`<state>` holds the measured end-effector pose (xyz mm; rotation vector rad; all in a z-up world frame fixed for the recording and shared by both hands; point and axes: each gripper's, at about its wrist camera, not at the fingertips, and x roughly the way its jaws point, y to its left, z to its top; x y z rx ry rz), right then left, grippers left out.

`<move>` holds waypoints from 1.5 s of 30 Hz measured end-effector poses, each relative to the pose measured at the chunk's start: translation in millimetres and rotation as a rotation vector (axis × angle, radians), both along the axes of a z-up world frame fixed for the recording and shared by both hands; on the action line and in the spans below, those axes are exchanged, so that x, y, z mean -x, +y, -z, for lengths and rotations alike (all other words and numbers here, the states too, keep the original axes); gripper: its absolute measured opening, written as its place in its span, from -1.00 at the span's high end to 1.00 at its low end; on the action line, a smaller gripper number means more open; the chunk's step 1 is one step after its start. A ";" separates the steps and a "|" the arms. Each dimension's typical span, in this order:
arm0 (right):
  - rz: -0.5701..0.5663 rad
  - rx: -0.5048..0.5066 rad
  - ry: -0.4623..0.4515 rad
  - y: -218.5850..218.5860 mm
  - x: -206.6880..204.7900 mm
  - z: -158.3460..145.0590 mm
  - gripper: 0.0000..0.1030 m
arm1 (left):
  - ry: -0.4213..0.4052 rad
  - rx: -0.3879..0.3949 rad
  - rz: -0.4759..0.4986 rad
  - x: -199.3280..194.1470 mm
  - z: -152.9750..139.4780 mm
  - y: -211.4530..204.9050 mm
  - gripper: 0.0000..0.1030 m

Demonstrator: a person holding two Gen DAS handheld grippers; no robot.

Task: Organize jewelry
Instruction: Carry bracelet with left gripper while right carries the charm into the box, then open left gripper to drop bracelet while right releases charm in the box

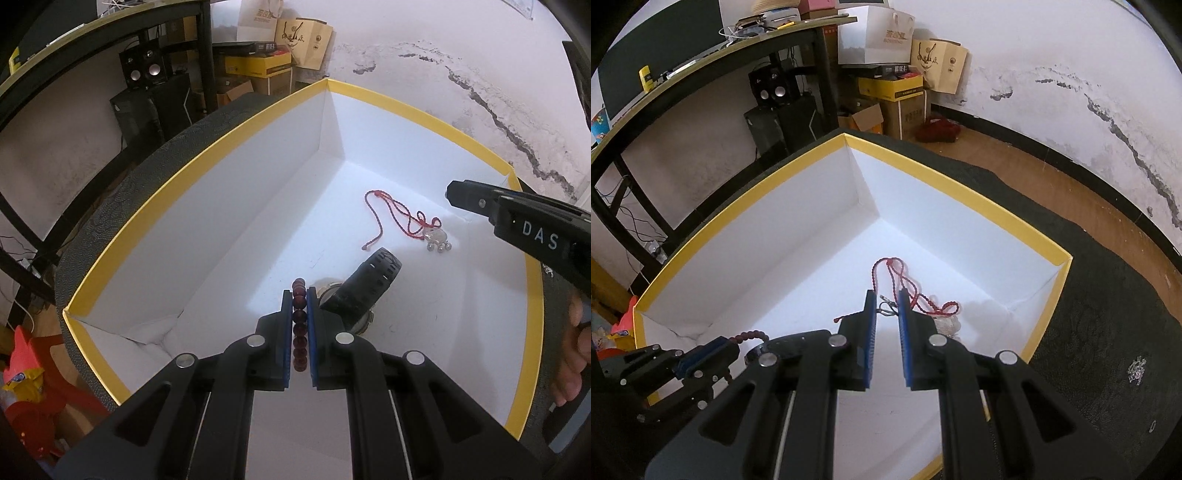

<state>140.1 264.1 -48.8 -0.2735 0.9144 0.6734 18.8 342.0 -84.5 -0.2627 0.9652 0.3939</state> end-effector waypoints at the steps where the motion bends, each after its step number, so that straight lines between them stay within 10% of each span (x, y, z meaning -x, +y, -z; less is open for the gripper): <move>1: 0.001 0.000 -0.001 0.1 -0.1 0.0 0.76 | 0.000 0.000 0.001 0.0 0.1 0.0 0.87; 25: -0.001 -0.001 0.027 -2.6 -4.6 4.5 0.75 | 0.005 0.013 0.008 -0.2 -0.4 -1.4 0.86; 27: 0.016 -0.012 0.019 -5.6 -5.2 0.3 0.15 | 0.017 0.013 0.010 -0.9 -0.7 -3.2 0.66; 28: 0.029 -0.022 0.005 -7.5 -5.0 -3.4 -0.66 | 0.015 0.002 0.018 -1.3 -2.4 -6.5 0.11; 29: 0.039 -0.048 -0.020 -11.7 -3.3 -8.5 -0.82 | 0.003 -0.015 0.025 -0.2 -6.2 -9.7 -0.48; 31: 0.044 -0.065 -0.028 -16.2 -2.8 -15.4 -0.82 | -0.056 -0.065 0.015 6.1 -18.9 -17.8 -0.88; 45: 0.112 -0.157 -0.089 -115.8 40.8 -69.9 -0.82 | -0.139 0.003 -0.020 21.4 -35.6 -28.8 -0.88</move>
